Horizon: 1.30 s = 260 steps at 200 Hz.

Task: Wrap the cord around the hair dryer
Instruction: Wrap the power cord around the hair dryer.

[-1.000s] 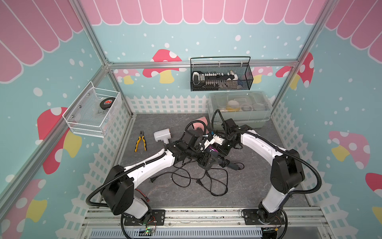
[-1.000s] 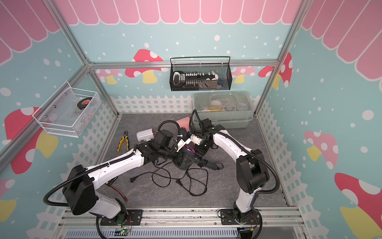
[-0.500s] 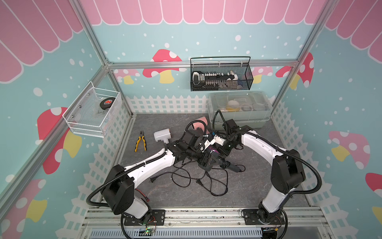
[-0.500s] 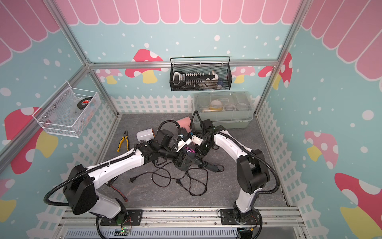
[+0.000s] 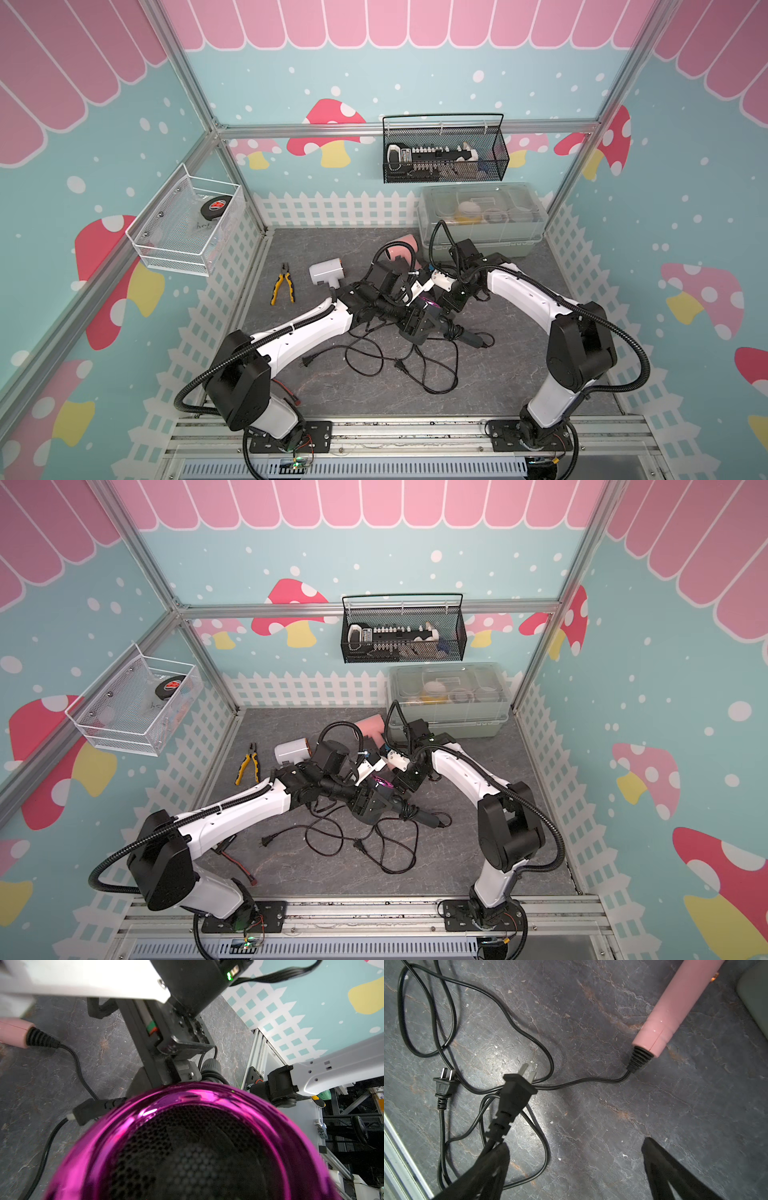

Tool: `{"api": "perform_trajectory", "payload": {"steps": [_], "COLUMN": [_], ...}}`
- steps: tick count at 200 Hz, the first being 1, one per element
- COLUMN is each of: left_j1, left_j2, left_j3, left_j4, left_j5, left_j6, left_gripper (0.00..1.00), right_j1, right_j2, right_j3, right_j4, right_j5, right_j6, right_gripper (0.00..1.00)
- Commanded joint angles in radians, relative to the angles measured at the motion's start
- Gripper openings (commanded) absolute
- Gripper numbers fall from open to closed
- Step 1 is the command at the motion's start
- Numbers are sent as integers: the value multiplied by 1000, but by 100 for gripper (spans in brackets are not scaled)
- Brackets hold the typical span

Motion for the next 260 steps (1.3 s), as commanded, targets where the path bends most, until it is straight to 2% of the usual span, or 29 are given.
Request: {"api": "perform_trajectory", "payload": {"steps": [1, 46, 130, 162, 260], "left_j1": [12, 20, 36, 37, 36], "left_j2": [-21, -26, -12, -5, -4], "left_j3": [38, 6, -83, -81, -78], "left_j4": [185, 248, 374, 380, 357], "left_j5": [-1, 15, 71, 84, 94], "left_j6": [-13, -39, -82, -84, -69], "left_gripper": [0, 0, 0, 0, 0], "right_j1": [25, 24, -6, -50, -91], "right_j2": [-39, -53, -73, -93, -111], "right_j3": [-12, -28, -49, -47, -33], "right_j4": [-27, -27, -24, -24, -23], "right_j5": [-70, -76, 126, 135, 185], "right_j6": [15, 13, 120, 152, 210], "right_gripper": [99, 99, 99, 99, 99]}}
